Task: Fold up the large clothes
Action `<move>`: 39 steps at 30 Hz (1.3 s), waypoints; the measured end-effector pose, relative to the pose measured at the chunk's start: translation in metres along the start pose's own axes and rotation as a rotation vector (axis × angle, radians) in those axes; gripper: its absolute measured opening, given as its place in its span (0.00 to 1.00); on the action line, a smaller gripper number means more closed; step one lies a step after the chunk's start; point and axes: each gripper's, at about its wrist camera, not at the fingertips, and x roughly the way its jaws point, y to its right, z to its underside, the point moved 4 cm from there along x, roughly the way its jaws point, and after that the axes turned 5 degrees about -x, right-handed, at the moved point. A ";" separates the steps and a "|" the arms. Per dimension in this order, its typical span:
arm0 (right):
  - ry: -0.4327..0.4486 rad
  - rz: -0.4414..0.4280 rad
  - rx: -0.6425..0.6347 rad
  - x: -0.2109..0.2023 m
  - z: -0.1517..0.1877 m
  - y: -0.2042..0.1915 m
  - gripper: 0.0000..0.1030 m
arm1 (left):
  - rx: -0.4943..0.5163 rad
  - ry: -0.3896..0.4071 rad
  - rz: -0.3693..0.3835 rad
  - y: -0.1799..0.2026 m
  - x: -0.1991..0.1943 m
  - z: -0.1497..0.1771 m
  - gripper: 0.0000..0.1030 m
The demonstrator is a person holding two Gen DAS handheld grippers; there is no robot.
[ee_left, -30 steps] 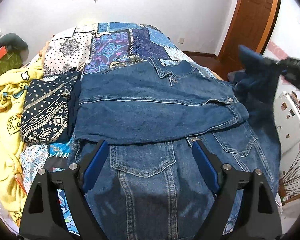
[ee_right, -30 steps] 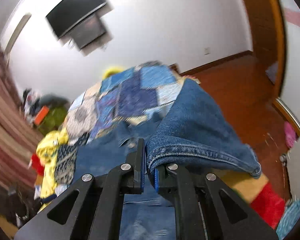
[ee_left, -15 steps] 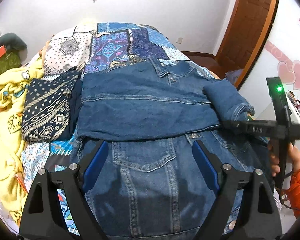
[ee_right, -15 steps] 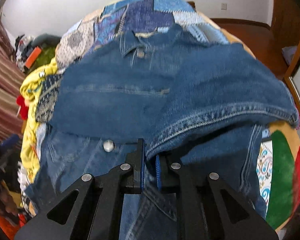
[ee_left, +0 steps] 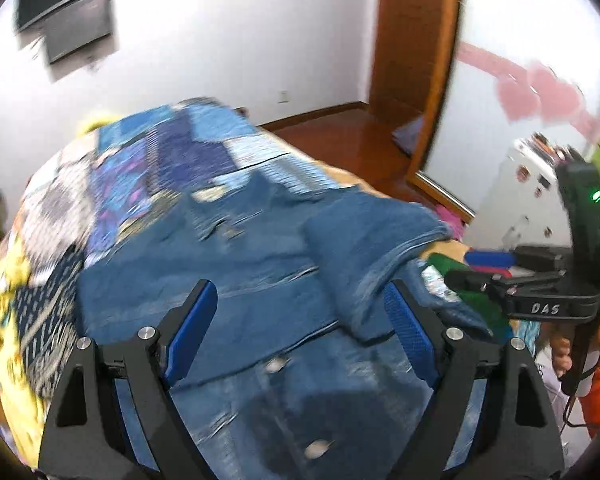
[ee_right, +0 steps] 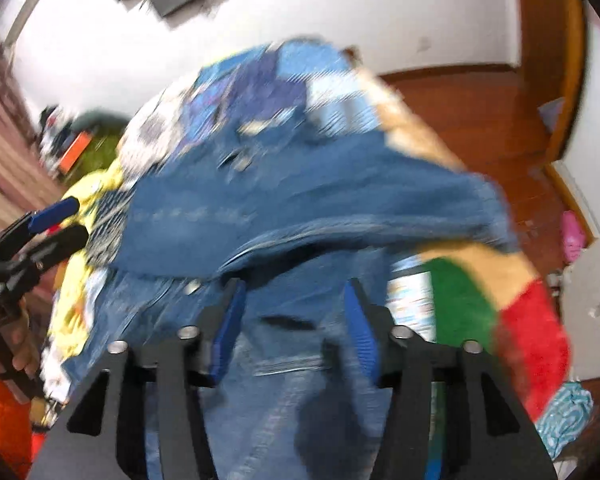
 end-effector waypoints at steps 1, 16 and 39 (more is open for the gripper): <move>0.032 0.038 0.005 -0.008 -0.002 0.009 0.54 | 0.032 -0.007 0.005 0.011 0.008 -0.004 0.83; -0.013 0.145 0.069 0.011 0.022 0.065 0.59 | 0.256 -0.279 0.109 0.095 0.146 0.015 0.51; -0.182 0.152 -0.065 0.050 0.049 0.051 0.59 | -0.216 -0.186 -0.026 -0.066 0.097 0.067 0.08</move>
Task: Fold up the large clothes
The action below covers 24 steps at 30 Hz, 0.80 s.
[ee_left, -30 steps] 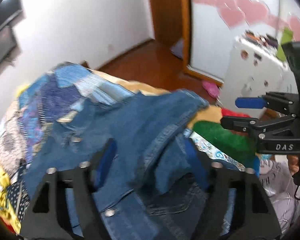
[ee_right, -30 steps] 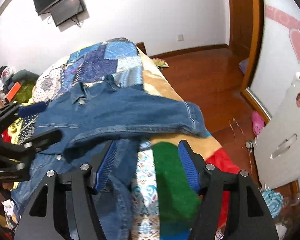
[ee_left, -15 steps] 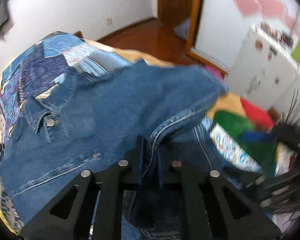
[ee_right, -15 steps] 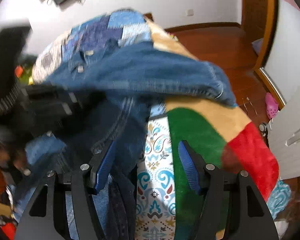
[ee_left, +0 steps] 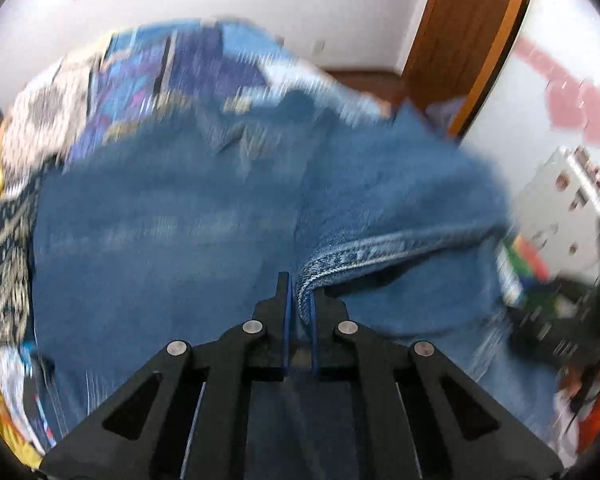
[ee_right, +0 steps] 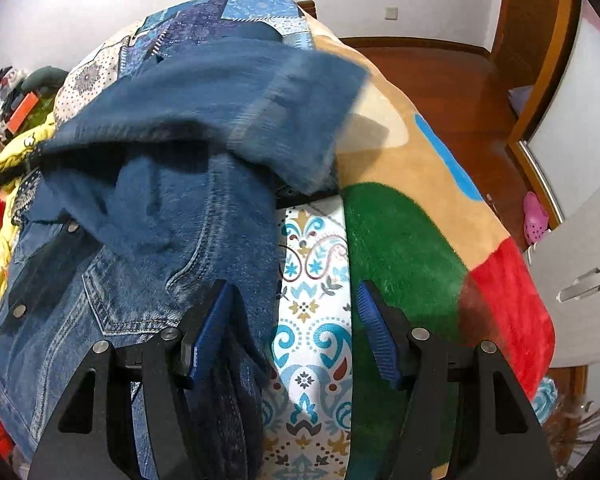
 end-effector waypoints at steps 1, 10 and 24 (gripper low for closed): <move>-0.002 0.004 -0.007 0.000 0.000 -0.002 0.59 | 0.003 -0.041 -0.006 -0.003 0.006 0.010 0.11; 0.003 -0.006 0.035 -0.001 -0.007 0.002 0.59 | 0.216 -0.027 -0.044 0.043 -0.016 0.003 0.34; 0.099 0.003 0.103 -0.036 -0.013 0.019 0.59 | 0.499 -0.080 0.052 0.172 0.032 -0.017 0.53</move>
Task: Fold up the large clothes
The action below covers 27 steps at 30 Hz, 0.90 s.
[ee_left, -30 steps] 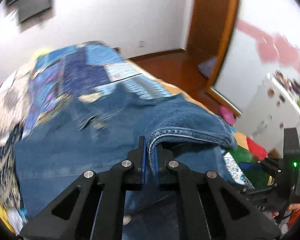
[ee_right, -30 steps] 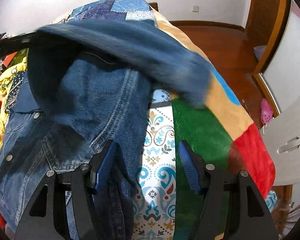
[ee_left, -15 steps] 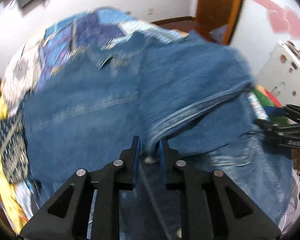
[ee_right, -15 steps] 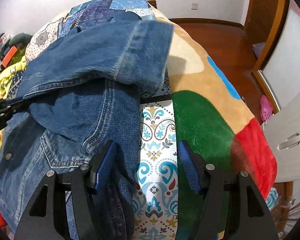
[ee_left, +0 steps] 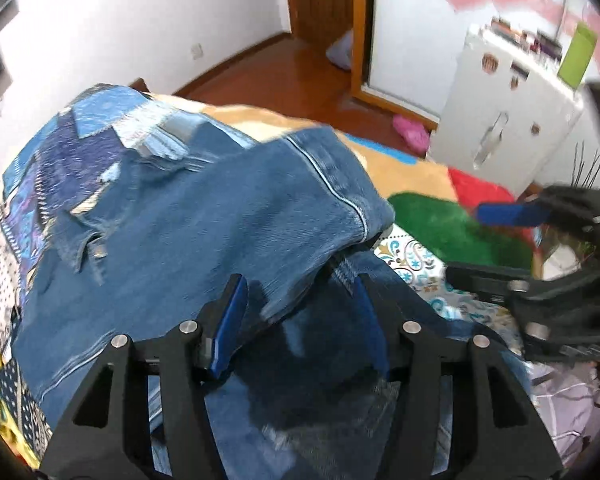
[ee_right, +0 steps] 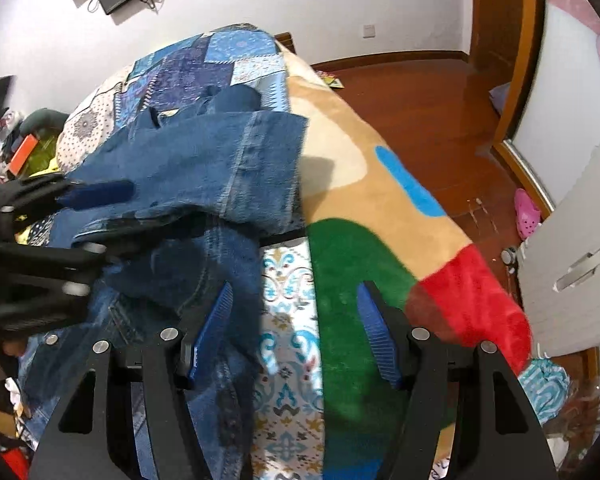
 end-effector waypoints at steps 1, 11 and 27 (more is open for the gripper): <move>0.001 0.004 0.001 -0.001 0.001 0.002 0.59 | 0.003 -0.020 -0.003 0.001 0.010 -0.001 0.53; -0.034 0.012 0.012 0.003 0.007 0.011 0.59 | -0.088 0.075 -0.005 -0.009 0.003 -0.013 0.09; -0.142 -0.053 -0.236 0.044 0.013 -0.072 0.60 | -0.420 0.305 -0.161 -0.162 -0.124 0.038 0.06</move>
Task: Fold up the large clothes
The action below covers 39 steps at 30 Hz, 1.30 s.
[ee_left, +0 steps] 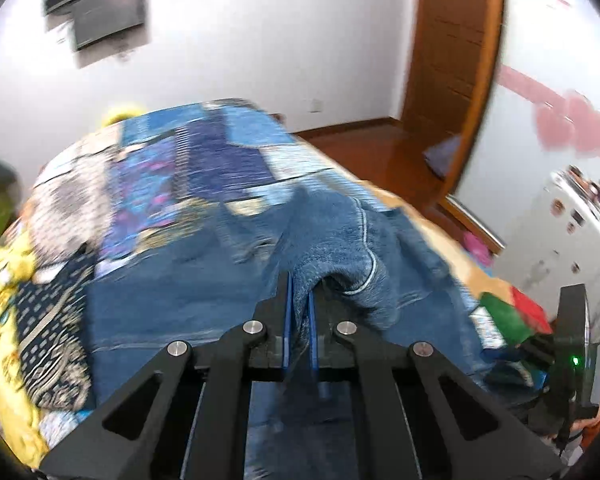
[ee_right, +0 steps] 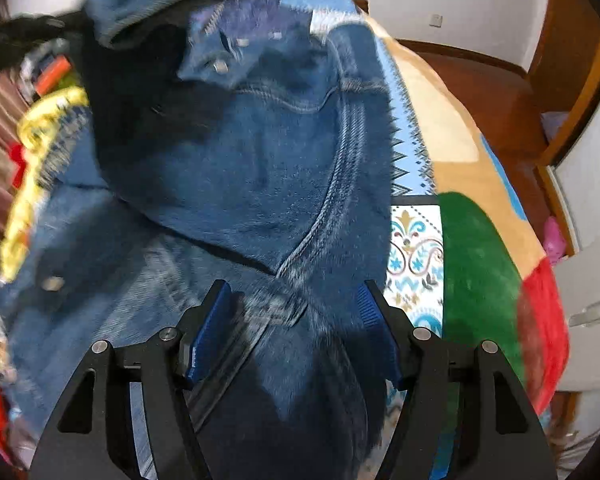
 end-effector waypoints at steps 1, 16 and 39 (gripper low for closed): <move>0.004 0.038 -0.024 0.003 -0.004 0.000 0.60 | -0.024 0.001 -0.023 -0.017 -0.004 0.003 0.06; 0.046 0.146 0.128 -0.006 -0.009 0.033 0.61 | -0.264 -0.105 -0.091 -0.126 0.006 0.092 0.06; 0.090 0.060 0.044 -0.031 -0.033 -0.017 0.64 | -0.415 -0.196 -0.183 -0.197 -0.007 0.172 0.44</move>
